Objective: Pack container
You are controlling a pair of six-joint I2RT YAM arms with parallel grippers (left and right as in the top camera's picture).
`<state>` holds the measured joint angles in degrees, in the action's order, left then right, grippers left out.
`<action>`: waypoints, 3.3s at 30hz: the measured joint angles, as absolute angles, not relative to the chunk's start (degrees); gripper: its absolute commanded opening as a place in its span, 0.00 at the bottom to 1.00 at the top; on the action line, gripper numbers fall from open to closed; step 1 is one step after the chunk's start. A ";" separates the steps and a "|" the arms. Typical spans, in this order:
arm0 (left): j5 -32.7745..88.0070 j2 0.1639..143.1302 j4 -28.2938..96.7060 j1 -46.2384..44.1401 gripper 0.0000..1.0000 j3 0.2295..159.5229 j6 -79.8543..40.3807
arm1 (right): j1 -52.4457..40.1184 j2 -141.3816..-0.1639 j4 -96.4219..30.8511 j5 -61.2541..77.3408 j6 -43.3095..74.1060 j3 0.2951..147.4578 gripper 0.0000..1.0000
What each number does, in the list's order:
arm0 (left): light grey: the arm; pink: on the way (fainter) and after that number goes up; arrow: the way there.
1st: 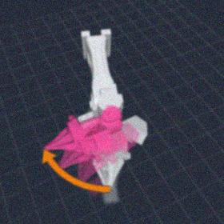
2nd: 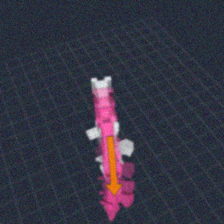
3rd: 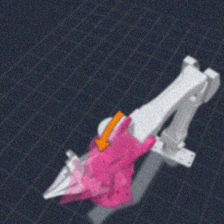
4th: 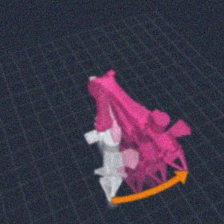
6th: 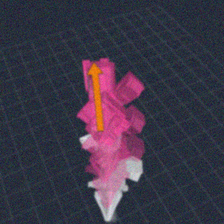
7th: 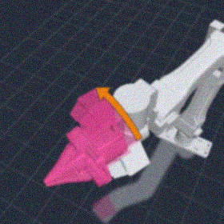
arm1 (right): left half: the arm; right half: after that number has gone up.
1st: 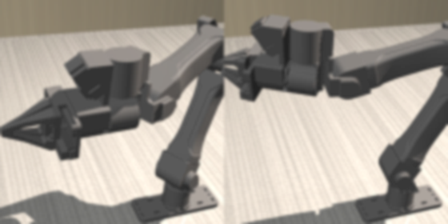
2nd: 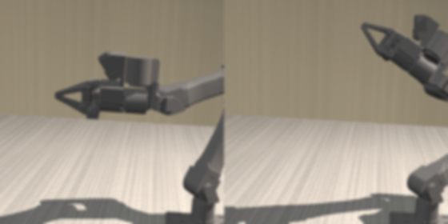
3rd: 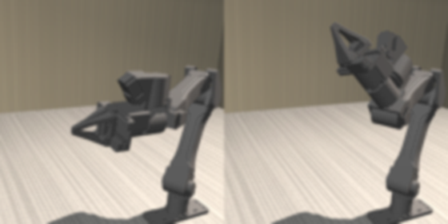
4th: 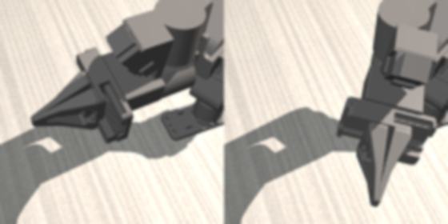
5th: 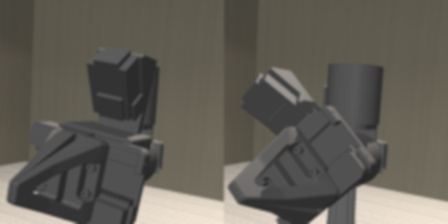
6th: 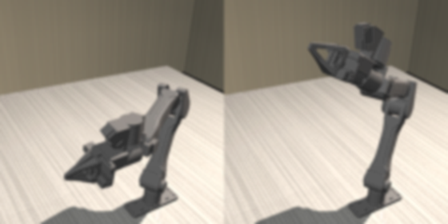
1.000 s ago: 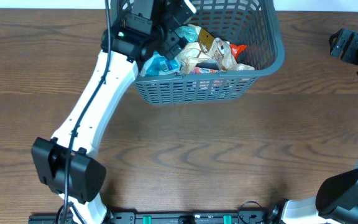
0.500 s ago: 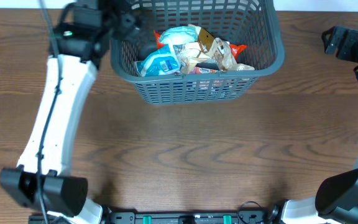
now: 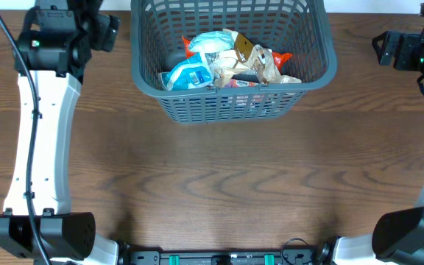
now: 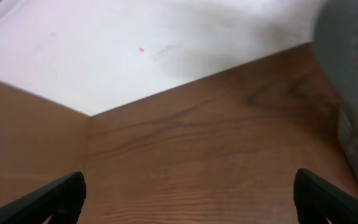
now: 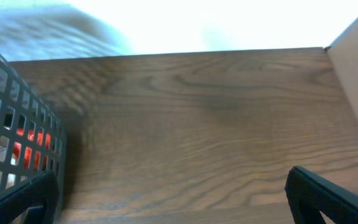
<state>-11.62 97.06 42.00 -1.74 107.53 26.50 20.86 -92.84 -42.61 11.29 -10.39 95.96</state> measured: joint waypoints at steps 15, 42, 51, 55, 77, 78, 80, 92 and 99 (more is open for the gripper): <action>-10.00 82.74 32.10 3.55 0.99 93.17 11.33 | 20.86 -84.14 -58.19 4.29 -11.70 96.62 0.99; -7.44 38.83 17.89 2.07 0.99 36.62 0.60 | 9.80 -39.51 -49.17 -1.67 -7.73 47.22 0.89; -5.10 36.36 19.11 2.07 0.99 34.54 0.19 | 3.29 -36.95 -57.21 0.45 -6.37 46.85 0.84; -4.86 36.36 19.14 2.07 0.99 34.50 0.19 | 0.67 -36.97 -57.23 0.49 -5.85 46.78 0.99; -4.84 37.01 19.51 2.07 0.99 34.50 0.19 | -0.01 -36.95 -57.23 0.45 -5.56 46.78 0.99; -4.84 37.01 19.51 2.07 0.99 34.50 0.16 | -0.01 -36.97 -57.23 0.45 -5.56 46.78 0.99; -4.84 37.01 19.51 2.07 0.99 34.50 0.19 | -0.01 -36.97 -57.23 0.45 -5.56 46.78 0.99; -4.84 37.01 19.51 2.07 0.99 34.50 0.19 | -0.01 -36.97 -56.12 -0.05 -5.54 46.74 0.99; -4.82 37.01 19.51 2.07 0.99 34.50 0.16 | -0.01 -33.17 -38.87 2.72 -4.34 41.01 0.99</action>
